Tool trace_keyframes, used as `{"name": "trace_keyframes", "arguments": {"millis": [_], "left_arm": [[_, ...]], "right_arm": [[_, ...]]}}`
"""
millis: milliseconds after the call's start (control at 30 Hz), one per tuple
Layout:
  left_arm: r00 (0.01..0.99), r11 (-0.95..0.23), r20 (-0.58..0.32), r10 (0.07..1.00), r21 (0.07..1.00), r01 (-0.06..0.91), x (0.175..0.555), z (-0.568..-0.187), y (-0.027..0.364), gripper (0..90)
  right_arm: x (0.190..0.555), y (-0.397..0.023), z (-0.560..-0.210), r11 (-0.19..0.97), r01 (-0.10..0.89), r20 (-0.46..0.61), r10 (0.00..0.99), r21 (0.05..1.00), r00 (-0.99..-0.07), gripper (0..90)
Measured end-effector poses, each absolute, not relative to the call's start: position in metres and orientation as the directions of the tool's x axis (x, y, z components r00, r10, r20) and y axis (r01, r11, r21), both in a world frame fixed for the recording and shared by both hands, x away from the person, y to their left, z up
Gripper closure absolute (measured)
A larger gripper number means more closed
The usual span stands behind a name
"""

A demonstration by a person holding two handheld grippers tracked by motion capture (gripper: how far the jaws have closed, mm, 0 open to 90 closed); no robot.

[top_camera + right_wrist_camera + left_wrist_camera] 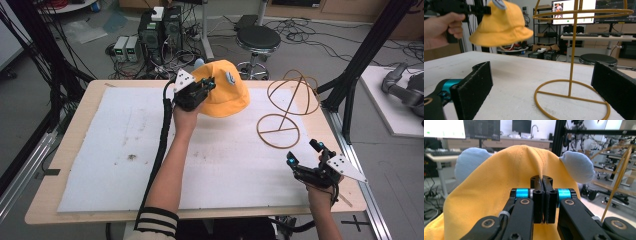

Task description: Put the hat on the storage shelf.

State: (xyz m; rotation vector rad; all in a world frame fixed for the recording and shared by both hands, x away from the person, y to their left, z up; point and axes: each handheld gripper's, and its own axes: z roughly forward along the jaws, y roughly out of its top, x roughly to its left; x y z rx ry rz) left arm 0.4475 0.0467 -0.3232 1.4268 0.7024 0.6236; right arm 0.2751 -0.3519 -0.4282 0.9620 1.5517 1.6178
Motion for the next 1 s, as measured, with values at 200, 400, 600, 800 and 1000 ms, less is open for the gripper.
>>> {"name": "trace_keyframes", "arguments": {"millis": [200, 400, 600, 800, 1000], "left_arm": [[0.673, 0.086, -0.044, 0.739, 0.996, -0.029, 0.441, -0.294, 0.041, 87.8], [0.690, 0.121, -0.043, 0.723, 0.990, -0.065, 0.435, -0.270, 0.033, 87.8], [0.707, 0.171, -0.058, 0.705, 0.981, -0.090, 0.431, -0.247, 0.022, 87.9], [0.739, 0.177, -0.021, 0.673, 0.975, -0.133, 0.422, -0.220, -0.006, 87.9], [0.763, 0.169, 0.000, 0.646, 0.975, -0.143, 0.421, -0.208, -0.032, 87.9]], "right_arm": [[0.275, -0.349, -0.428, -0.046, 0.015, 0.047, 0.867, 0.999, -0.497, 3.3], [0.275, -0.349, -0.428, -0.044, 0.009, 0.043, 0.866, 0.999, -0.498, 3.3], [0.275, -0.349, -0.427, -0.042, 0.002, 0.037, 0.864, 0.999, -0.502, 3.3], [0.275, -0.349, -0.427, -0.051, 0.006, 0.047, 0.863, 0.999, -0.503, 3.3], [0.274, -0.351, -0.427, -0.052, 0.001, 0.045, 0.865, 0.999, -0.500, 3.3]]}}
